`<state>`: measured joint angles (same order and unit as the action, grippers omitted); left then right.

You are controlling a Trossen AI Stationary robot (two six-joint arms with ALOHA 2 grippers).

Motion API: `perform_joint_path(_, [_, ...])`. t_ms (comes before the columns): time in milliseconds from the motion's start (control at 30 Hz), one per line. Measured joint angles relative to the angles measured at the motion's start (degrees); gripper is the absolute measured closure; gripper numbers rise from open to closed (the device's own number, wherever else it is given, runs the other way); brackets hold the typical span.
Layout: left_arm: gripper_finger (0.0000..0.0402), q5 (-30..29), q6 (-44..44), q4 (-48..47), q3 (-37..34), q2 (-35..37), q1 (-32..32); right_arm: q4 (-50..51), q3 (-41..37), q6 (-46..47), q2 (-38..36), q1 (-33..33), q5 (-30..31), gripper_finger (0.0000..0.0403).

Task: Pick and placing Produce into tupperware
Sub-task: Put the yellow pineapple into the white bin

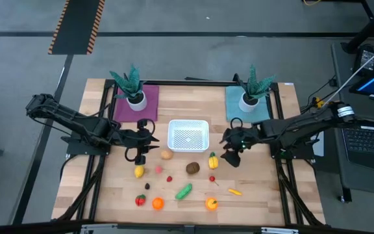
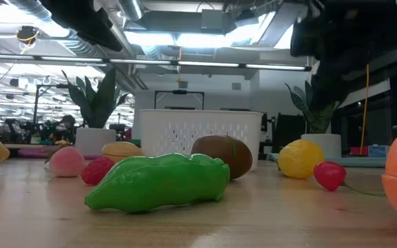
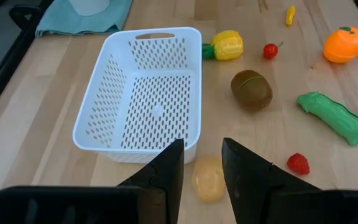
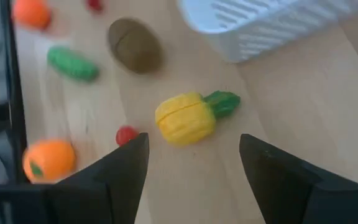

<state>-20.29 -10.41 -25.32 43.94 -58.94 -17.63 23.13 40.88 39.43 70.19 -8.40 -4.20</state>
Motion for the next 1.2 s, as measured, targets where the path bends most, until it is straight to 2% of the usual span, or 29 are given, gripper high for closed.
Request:
perform_joint_path(100, [0.0299,0.0,0.0,0.0,0.0,0.0,0.0,-0.1,0.0,6.7,0.8,0.4,0.1,0.0150])
perform_joint_path(233, [0.0299,0.0,0.3,0.0,0.0,0.0,0.0,-1.9,0.0,8.5,2.9,0.3,0.0,0.0150])
perform_joint_path(367, [0.0299,0.0,0.3,-1.2,0.0,0.0,0.0,-4.0,1.3,7.7,5.8,-0.1,0.0,0.0150])
perform_joint_path(533, [0.0299,0.0,0.4,-3.4,0.0,0.0,0.0,-4.2,5.2,0.8,8.7,-0.5,-0.5,0.0150])
perform_joint_path(800, [0.0299,0.0,0.4,-3.9,0.0,0.0,0.0,-4.1,7.0,-6.2,9.4,-0.8,-0.5,0.0150])
perform_joint_path(1200, [0.0299,0.0,0.5,-4.6,0.0,0.0,0.0,-3.2,7.0,0.8,9.4,0.5,0.7,0.0150])
